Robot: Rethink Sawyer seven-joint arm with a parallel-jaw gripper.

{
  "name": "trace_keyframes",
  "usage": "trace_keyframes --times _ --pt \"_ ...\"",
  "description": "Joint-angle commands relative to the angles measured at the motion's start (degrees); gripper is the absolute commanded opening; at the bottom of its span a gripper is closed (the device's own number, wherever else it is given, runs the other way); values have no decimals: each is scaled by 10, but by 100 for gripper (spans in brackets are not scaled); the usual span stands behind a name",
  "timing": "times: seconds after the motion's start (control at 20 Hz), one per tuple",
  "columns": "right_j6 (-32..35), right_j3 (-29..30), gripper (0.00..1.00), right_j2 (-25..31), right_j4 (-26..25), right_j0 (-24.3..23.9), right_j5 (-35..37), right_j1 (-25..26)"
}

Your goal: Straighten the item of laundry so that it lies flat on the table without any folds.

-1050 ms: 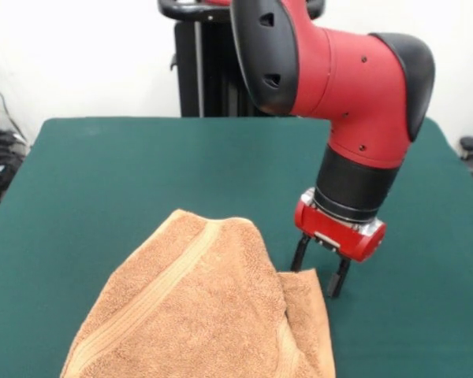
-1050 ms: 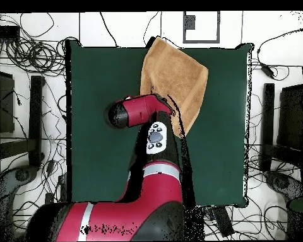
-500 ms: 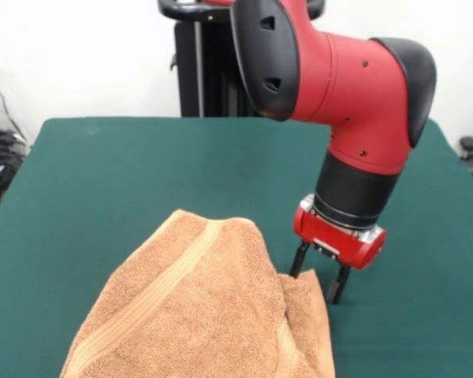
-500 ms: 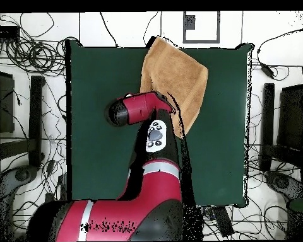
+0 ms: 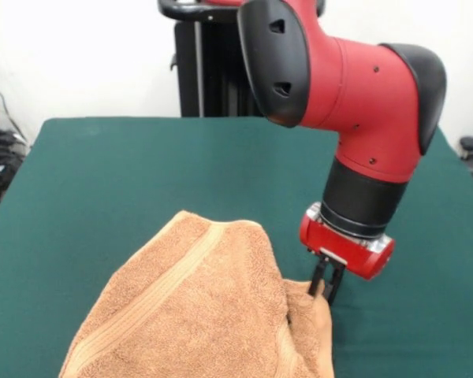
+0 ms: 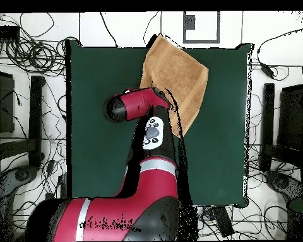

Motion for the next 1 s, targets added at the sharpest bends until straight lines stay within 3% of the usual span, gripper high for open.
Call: trace_keyframes --times 0.05,0.65,1.0 --pt "-9 -26 0 8 -40 -13 -55 101" --pt "1 2 0 -10 -39 8 -30 82" --pt "15 106 0 13 -11 1 -42 40"
